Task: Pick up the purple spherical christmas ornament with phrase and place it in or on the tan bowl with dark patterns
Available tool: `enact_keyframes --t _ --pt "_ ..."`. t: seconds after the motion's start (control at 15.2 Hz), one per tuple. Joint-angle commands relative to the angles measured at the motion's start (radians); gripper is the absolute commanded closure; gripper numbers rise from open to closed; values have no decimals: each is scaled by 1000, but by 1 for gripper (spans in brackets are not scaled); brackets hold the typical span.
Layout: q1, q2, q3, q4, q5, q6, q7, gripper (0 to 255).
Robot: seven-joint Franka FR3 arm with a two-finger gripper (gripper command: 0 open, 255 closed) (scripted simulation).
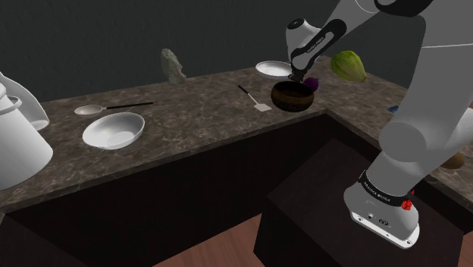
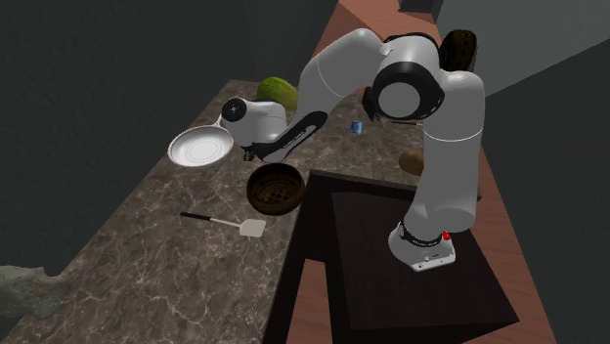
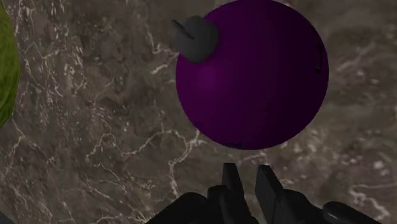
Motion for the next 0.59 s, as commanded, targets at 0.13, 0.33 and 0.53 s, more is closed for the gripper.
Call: enact_keyframes --t 0.13,0.33,0.53 --pt "0 0 0 0 0 0 0 255" --pt "0 0 0 0 0 0 0 255" --pt "-13 -32 8 -33 21 -10 -50 0"
